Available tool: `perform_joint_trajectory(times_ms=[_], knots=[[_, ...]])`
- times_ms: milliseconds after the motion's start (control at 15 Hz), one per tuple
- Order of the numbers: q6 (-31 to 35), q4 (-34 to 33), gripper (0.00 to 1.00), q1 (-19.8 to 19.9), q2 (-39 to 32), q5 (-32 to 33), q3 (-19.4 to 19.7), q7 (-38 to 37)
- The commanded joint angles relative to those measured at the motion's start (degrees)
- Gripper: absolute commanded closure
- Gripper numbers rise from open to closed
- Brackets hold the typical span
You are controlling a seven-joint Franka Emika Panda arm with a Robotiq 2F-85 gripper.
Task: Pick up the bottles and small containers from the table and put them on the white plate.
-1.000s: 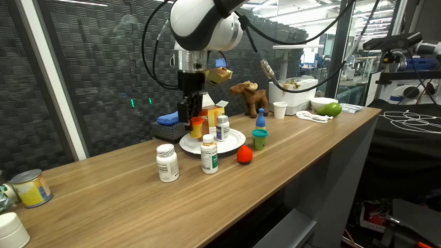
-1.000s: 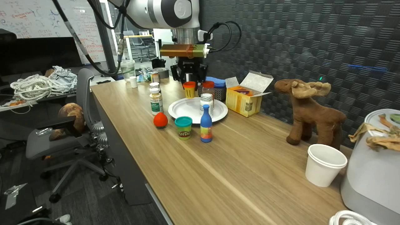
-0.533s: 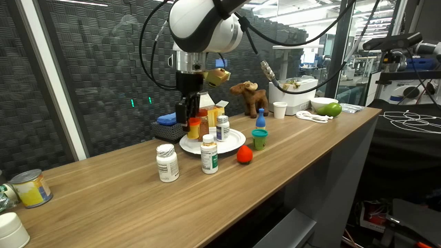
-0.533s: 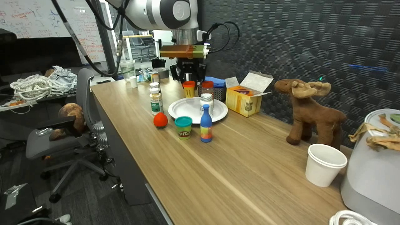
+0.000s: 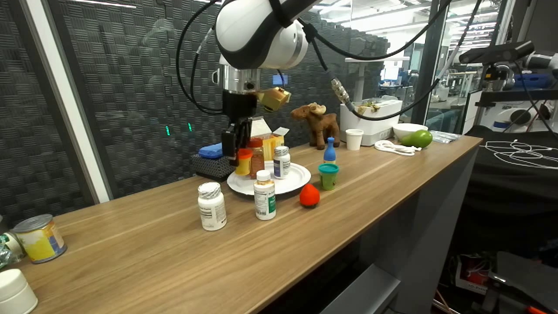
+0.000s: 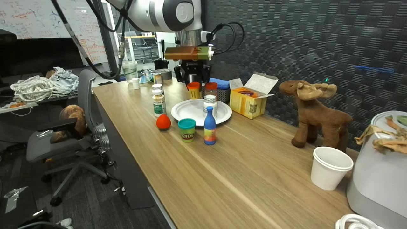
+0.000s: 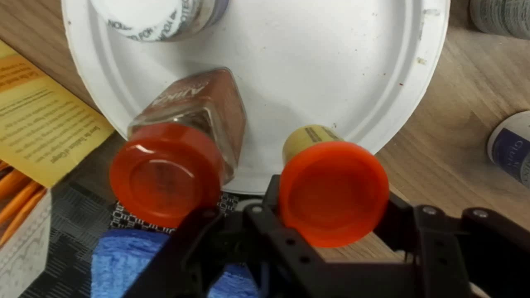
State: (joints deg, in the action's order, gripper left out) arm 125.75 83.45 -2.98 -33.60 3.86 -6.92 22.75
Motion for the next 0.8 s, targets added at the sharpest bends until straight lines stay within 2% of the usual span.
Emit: perform_joint_trajectory(times_ms=[0,467,733], knots=[[3.0,2.6,0.77,1.6,0.1,-2.1,-1.7,3.5],[0.4,4.5,0.77,3.0,1.1,-1.8,-3.5,14.5],[0.4,6.1,0.77,3.2,2.5,-1.2,-3.3,20.1]])
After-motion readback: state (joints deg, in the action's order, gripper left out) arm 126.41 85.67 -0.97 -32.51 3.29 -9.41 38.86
